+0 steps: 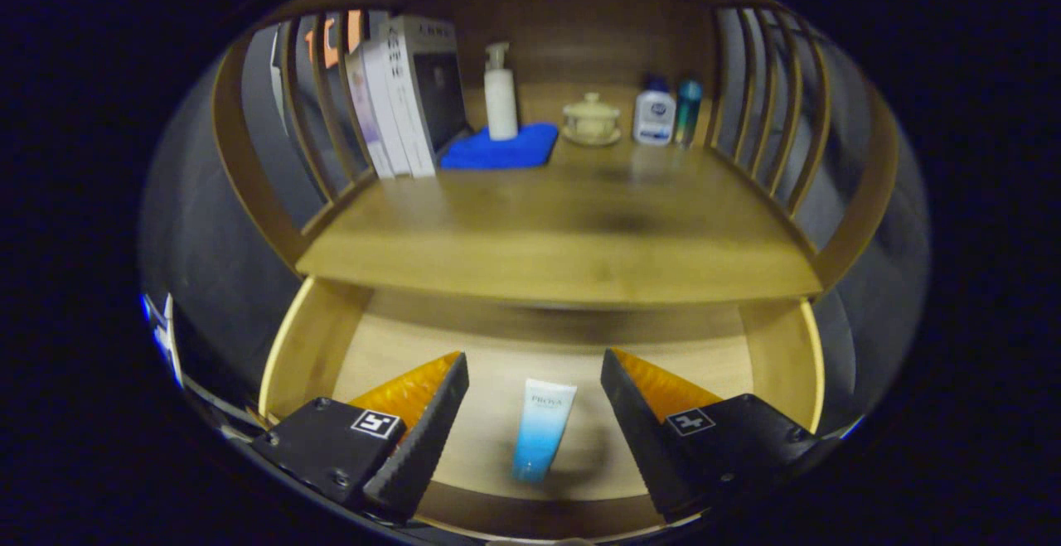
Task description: Pull open the drawer, take out the items inside it, and place them on the countertop above the cabinet.
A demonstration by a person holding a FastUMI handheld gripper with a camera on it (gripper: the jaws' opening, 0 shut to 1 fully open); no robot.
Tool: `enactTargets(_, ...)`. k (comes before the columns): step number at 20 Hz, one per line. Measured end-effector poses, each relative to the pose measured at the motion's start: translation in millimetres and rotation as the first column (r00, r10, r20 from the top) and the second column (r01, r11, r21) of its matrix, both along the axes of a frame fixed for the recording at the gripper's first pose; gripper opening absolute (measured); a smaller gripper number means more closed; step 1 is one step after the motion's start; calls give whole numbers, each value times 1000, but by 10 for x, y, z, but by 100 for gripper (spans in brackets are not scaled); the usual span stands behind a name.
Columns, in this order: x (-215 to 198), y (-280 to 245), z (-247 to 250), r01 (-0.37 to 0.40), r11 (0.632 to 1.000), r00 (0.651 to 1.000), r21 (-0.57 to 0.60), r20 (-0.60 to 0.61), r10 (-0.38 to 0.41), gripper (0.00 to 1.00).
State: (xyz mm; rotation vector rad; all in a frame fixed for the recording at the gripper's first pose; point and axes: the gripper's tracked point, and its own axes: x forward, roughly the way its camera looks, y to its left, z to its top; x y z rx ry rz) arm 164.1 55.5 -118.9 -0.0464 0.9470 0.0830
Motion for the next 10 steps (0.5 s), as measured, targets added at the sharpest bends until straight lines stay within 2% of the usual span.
enactTargets(4, -150, -105, -470, 6, 997, 987, -71, -160, -18, 100)
enactTargets(7, -364, -58, -671, 48, 998, 954, -38, -296, -57, 98)
enactTargets(10, -385, -137, -760, 59, 996, 941, -71, -328, -80, 94)
